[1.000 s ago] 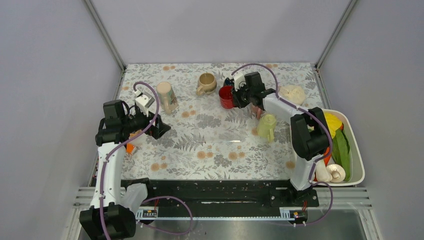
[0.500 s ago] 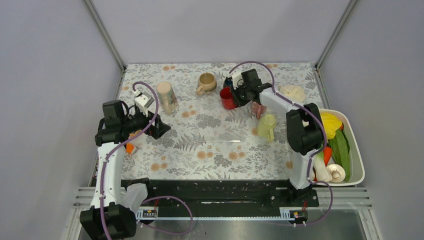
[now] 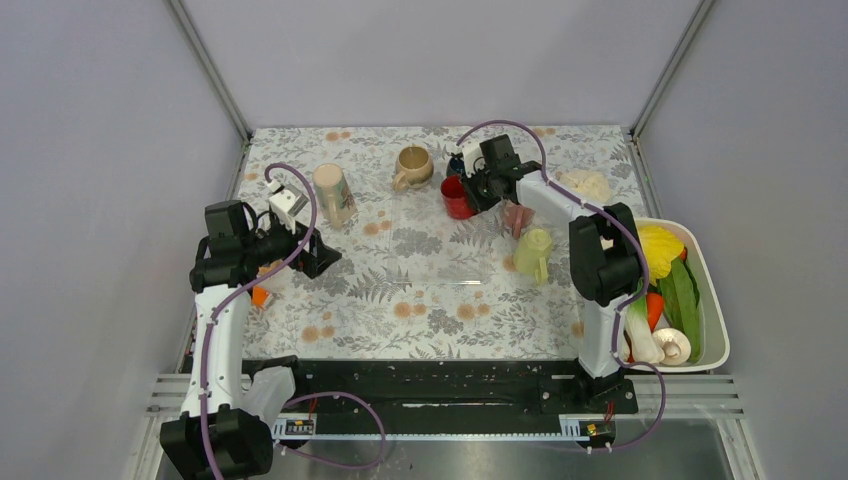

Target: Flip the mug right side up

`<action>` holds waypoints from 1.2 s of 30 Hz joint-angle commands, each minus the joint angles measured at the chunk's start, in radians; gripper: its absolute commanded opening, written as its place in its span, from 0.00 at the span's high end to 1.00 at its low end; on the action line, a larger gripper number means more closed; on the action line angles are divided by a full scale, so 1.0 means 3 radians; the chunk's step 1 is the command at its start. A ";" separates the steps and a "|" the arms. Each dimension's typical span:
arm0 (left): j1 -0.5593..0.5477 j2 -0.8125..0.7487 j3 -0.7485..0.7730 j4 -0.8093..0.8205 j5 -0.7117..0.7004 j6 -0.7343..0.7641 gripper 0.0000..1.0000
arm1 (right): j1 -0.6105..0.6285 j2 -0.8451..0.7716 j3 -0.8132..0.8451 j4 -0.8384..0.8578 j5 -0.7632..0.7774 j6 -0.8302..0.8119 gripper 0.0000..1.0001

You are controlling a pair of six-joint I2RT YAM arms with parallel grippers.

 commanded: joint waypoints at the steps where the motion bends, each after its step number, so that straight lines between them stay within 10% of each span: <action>1: 0.0023 -0.0073 -0.0011 0.0081 0.0137 0.0073 0.01 | 0.0029 -0.0052 0.0202 0.0074 -0.0003 -0.0035 0.72; 17: 0.0050 -0.0122 -0.0020 0.0081 0.0175 0.0074 0.01 | 0.0030 -0.0193 0.0019 0.0033 0.0226 -0.0185 0.51; 24: 0.0050 -0.0047 0.0007 0.0319 0.0091 -0.0150 0.01 | 0.0030 -0.0711 -0.0061 -0.0203 0.0187 -0.0420 0.26; 30: 0.0041 0.0181 0.0191 0.0784 -0.0498 -0.0451 0.01 | 0.0037 -0.1676 -0.0486 -0.0242 0.0052 -0.0436 0.01; 36: -0.0214 0.0767 0.0570 0.1107 -0.1576 -0.0697 0.01 | 0.0035 -0.2548 -0.0896 -0.0197 0.0299 -0.0312 0.00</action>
